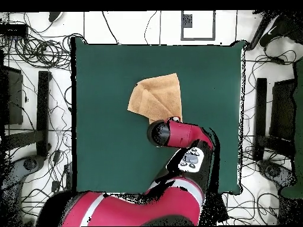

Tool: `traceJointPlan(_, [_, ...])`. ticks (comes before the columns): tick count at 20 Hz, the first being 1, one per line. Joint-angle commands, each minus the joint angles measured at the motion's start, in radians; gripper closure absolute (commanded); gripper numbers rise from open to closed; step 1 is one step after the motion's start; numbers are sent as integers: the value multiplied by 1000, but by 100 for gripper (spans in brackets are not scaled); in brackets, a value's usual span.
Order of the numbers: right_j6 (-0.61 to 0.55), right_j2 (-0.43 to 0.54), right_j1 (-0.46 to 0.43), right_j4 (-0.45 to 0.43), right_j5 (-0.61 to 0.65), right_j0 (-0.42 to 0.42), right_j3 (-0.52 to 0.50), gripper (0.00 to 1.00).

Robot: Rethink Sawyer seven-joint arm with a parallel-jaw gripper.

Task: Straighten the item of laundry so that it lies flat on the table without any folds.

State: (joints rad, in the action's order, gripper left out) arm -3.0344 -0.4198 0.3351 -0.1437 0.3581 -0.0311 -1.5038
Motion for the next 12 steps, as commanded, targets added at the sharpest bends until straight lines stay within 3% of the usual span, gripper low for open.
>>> traceJointPlan(1, [71,-7,-1,-67,126,-81,33,100])
traceJointPlan(6, [28,-29,-6,-79,123,-133,15,100])
traceJointPlan(12, [79,-10,42,-114,127,-121,-22,100])
